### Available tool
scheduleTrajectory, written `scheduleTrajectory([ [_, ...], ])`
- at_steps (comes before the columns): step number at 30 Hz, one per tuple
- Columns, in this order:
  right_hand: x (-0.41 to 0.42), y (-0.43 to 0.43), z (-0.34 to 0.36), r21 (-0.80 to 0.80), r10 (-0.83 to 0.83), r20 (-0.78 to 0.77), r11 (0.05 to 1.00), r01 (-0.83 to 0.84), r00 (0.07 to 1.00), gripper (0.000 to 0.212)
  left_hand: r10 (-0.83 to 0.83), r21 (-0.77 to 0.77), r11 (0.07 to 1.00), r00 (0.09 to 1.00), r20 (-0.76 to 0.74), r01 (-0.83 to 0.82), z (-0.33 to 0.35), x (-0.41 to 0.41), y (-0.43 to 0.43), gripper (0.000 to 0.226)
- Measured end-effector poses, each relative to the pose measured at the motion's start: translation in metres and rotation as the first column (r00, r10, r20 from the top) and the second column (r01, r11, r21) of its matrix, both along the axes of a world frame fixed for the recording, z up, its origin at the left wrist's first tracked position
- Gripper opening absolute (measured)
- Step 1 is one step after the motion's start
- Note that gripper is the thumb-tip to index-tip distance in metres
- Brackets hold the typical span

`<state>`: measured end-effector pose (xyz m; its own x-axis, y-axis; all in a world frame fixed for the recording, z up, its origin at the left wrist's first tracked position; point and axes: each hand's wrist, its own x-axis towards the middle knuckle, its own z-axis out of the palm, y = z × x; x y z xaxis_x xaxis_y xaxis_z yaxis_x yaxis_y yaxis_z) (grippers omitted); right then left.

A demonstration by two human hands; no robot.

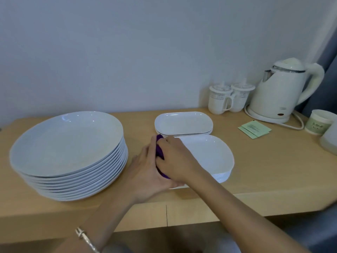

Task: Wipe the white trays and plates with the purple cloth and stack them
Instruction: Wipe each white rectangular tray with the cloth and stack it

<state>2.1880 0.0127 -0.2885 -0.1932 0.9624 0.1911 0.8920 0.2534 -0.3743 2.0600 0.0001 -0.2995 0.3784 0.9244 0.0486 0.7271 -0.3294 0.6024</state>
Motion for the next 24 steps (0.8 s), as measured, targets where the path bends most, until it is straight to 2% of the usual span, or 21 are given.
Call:
scheduleTrajectory([
  [3, 0.017, -0.009, 0.014, -0.088, 0.214, -0.239, 0.967, -0.241, 0.947, 0.005, 0.001, 0.017, 1.000, 1.000, -0.005, -0.001, -0.001, -0.003, 0.002, 0.138],
  [4, 0.030, -0.014, 0.020, -0.168, 0.228, -0.281, 0.945, -0.282, 0.932, 0.009, 0.001, 0.017, 1.000, 1.000, -0.017, 0.000, 0.000, -0.004, 0.002, 0.138],
  [6, 0.059, -0.025, 0.030, -0.343, 0.209, -0.294, 0.888, -0.307, 0.933, 0.030, 0.009, 0.009, 1.000, 0.999, -0.041, -0.009, 0.003, -0.003, 0.001, 0.133],
  [8, 0.089, -0.031, 0.038, -0.409, 0.161, -0.247, 0.877, -0.253, 0.956, 0.035, 0.001, 0.025, 1.000, 0.999, -0.050, 0.001, 0.006, -0.003, -0.001, 0.114],
  [10, 0.112, -0.032, 0.040, -0.335, 0.065, -0.178, 0.934, -0.122, 0.982, 0.032, -0.010, 0.037, 0.999, 0.998, -0.054, 0.012, 0.010, -0.002, -0.001, 0.100],
  [12, 0.116, -0.024, 0.033, -0.185, -0.071, -0.088, 0.981, 0.054, 0.994, 0.024, -0.015, 0.042, 0.999, 0.999, -0.050, 0.017, 0.010, -0.002, -0.001, 0.097],
  [14, 0.097, -0.010, 0.019, -0.035, -0.171, 0.002, 0.985, 0.171, 0.985, 0.017, -0.015, 0.042, 0.999, 0.998, -0.064, 0.017, 0.008, -0.002, 0.000, 0.103],
  [17, 0.039, 0.004, -0.003, 0.034, -0.273, 0.055, 0.962, 0.271, 0.961, 0.032, -0.016, 0.029, 0.999, 0.997, -0.076, 0.019, 0.007, 0.000, 0.000, 0.116],
  [20, -0.002, 0.004, -0.004, 0.034, -0.065, 0.014, 0.997, 0.064, 0.998, 0.023, -0.014, 0.029, 0.999, 0.999, -0.048, 0.015, 0.006, 0.000, -0.002, 0.127],
  [24, 0.016, -0.009, 0.014, -0.080, 0.214, -0.201, 0.969, -0.234, 0.956, 0.005, 0.023, 0.034, 0.999, 0.998, -0.064, -0.021, 0.002, -0.002, 0.000, 0.142],
])
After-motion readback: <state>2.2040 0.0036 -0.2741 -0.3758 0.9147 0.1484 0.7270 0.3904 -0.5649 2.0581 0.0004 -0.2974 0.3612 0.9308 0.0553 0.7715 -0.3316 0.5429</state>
